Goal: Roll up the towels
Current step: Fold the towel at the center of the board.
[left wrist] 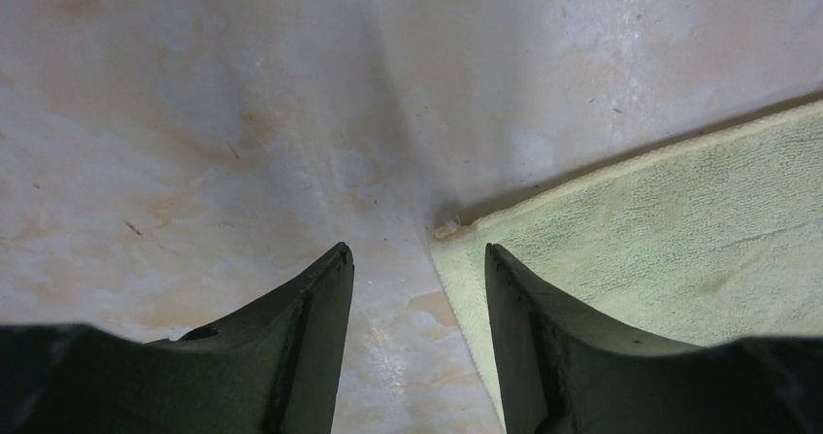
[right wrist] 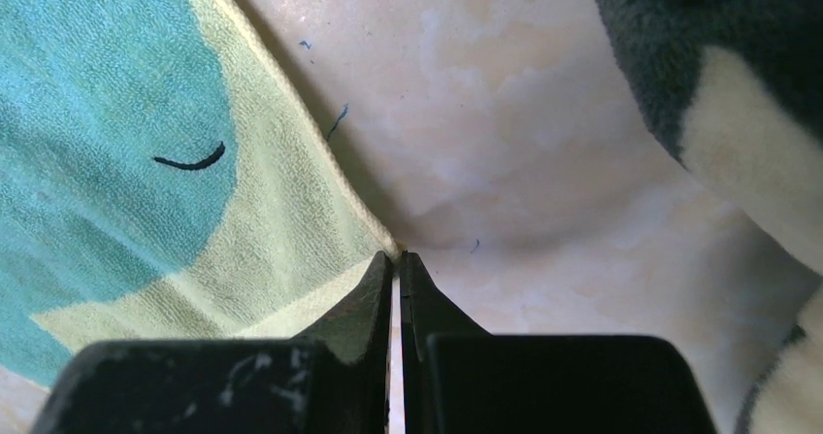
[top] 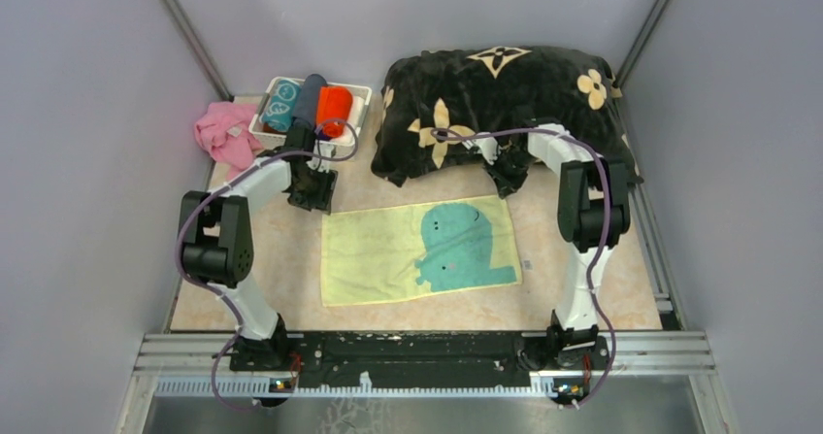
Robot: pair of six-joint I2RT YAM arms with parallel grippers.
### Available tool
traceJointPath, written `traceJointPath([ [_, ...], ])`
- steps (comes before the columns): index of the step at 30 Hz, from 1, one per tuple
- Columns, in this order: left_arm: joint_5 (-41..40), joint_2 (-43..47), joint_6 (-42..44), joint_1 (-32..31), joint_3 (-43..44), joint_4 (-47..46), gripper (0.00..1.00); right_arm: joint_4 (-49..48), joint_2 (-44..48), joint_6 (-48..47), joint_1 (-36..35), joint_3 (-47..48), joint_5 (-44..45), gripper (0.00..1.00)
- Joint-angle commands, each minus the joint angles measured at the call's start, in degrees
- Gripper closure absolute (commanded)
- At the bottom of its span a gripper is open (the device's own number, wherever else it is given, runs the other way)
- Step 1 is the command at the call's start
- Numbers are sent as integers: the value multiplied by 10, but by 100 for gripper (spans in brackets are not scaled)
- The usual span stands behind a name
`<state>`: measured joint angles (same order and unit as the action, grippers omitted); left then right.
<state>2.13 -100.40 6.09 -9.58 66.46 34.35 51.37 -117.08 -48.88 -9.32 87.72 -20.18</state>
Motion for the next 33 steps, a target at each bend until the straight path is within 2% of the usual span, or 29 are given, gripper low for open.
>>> traceJointPath([
  [1,16,-12,20,4,24,12,42,-46,80,4,7,-14,3,100],
  [5,23,-22,26,5,30,10,45,-56,97,3,7,-20,26,100],
  [13,63,-50,43,6,48,12,61,-60,87,6,8,-27,37,100],
  [28,120,-59,46,12,46,36,63,-63,83,8,6,-29,38,100],
  [33,118,-77,43,12,45,42,68,-64,84,8,6,-28,37,100],
])
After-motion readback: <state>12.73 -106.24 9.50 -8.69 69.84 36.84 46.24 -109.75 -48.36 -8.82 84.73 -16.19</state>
